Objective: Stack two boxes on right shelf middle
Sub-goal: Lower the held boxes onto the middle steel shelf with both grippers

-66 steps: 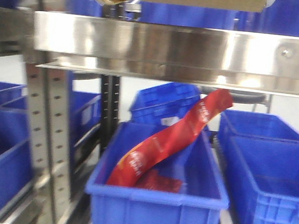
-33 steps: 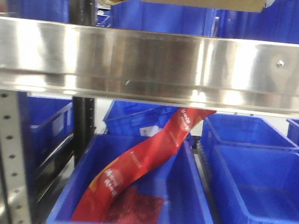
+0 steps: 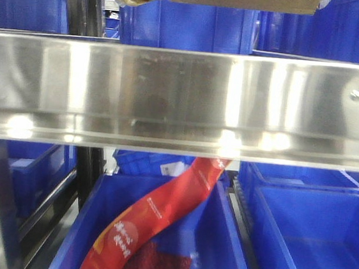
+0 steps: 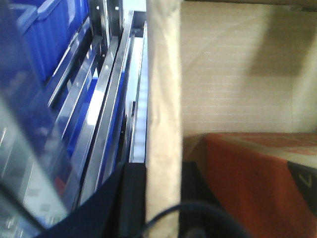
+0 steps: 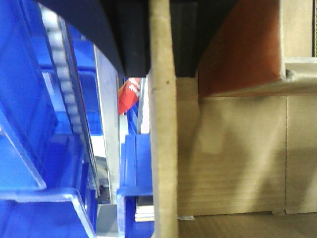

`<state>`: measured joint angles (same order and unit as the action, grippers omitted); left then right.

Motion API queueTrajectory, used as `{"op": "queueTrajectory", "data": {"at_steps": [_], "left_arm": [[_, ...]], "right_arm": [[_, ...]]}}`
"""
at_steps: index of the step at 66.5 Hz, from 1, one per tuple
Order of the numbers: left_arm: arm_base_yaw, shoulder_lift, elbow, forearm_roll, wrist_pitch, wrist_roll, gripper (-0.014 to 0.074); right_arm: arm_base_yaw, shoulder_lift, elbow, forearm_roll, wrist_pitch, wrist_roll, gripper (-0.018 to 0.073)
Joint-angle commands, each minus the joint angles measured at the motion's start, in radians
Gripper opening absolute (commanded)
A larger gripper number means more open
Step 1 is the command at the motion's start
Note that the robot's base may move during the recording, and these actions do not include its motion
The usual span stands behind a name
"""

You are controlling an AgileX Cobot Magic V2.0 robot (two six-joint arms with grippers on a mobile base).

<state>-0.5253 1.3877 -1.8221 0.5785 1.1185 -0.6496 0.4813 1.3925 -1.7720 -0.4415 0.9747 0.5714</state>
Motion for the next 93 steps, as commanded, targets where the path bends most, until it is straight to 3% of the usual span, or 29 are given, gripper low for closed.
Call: {"op": "queueTrajectory", "data": {"at_steps": [1, 72, 84, 93], "left_arm": [[0.001, -0.016, -0.014, 0.037, -0.016, -0.008, -0.0111], [0.001, -0.016, -0.014, 0.037, -0.016, -0.008, -0.0111], [0.006, -0.015, -0.016, -0.039, -0.014, 0.055, -0.0111], [0.038, 0.028, -0.058, -0.163, 0.046, 0.136, -0.0111]], "right_arm": [[-0.008, -0.016, -0.014, -0.046, -0.040, 0.003, -0.0165], [-0.008, -0.016, -0.014, -0.043, -0.034, 0.003, -0.0165], [-0.008, -0.010, -0.025, 0.013, 0.039, 0.003, -0.0164], [-0.008, 0.043, -0.095, 0.015, 0.145, 0.013, -0.0161]]}}
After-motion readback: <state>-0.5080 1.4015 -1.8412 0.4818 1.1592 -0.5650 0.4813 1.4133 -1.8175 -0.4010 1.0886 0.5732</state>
